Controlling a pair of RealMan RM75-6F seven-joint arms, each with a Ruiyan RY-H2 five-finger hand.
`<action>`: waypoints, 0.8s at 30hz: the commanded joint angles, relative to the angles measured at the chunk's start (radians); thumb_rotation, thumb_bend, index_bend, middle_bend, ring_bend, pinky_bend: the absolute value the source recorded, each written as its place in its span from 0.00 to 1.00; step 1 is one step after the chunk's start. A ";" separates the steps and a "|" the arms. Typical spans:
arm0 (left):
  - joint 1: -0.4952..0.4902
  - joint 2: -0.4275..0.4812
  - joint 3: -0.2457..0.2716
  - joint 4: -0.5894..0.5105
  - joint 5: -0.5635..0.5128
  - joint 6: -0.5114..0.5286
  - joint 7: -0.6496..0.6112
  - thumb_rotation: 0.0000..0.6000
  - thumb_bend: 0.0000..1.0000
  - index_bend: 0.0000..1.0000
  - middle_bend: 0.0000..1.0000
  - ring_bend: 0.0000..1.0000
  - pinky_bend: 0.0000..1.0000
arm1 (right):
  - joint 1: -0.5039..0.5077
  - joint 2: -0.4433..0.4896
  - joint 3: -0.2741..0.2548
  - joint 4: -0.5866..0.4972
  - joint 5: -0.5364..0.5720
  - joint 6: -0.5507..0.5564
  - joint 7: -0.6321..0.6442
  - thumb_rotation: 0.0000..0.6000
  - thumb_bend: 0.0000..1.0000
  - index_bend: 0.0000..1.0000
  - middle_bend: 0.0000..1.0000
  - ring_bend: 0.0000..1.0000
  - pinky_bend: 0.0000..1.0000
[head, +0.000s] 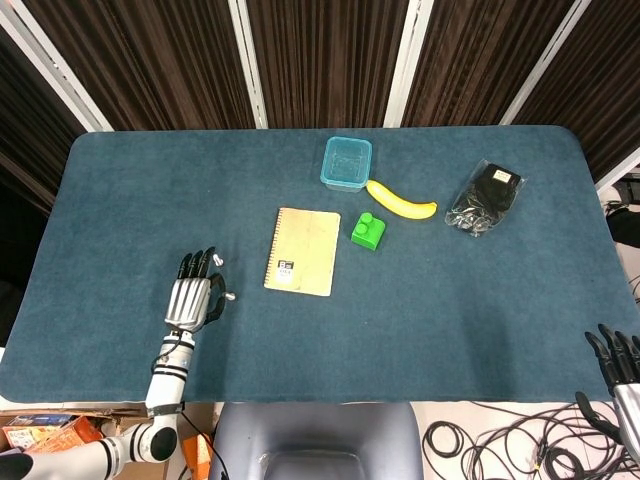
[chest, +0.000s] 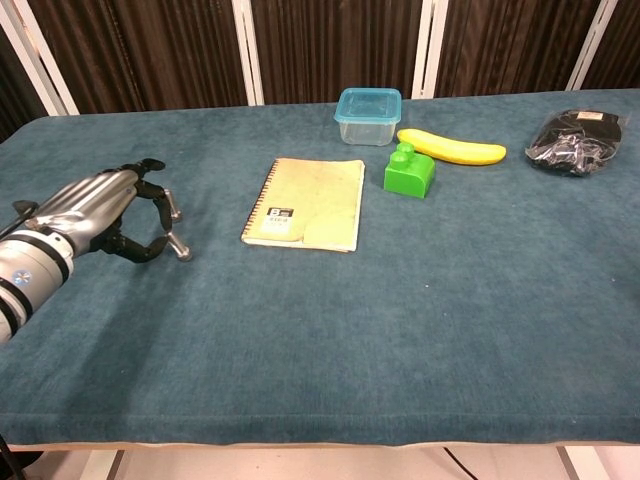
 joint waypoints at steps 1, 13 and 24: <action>-0.002 -0.003 0.000 0.003 0.000 0.000 -0.002 1.00 0.40 0.55 0.05 0.00 0.00 | 0.000 0.000 0.000 0.000 0.000 0.001 0.002 1.00 0.29 0.00 0.00 0.00 0.04; -0.006 -0.002 0.005 0.005 0.045 0.023 -0.060 1.00 0.36 0.29 0.05 0.00 0.00 | -0.004 0.002 0.000 0.001 -0.001 0.010 0.013 1.00 0.29 0.00 0.00 0.00 0.04; 0.187 0.374 0.199 -0.357 0.275 0.214 -0.202 1.00 0.36 0.07 0.01 0.00 0.00 | -0.011 0.001 0.001 0.007 -0.003 0.023 0.022 1.00 0.29 0.00 0.00 0.00 0.04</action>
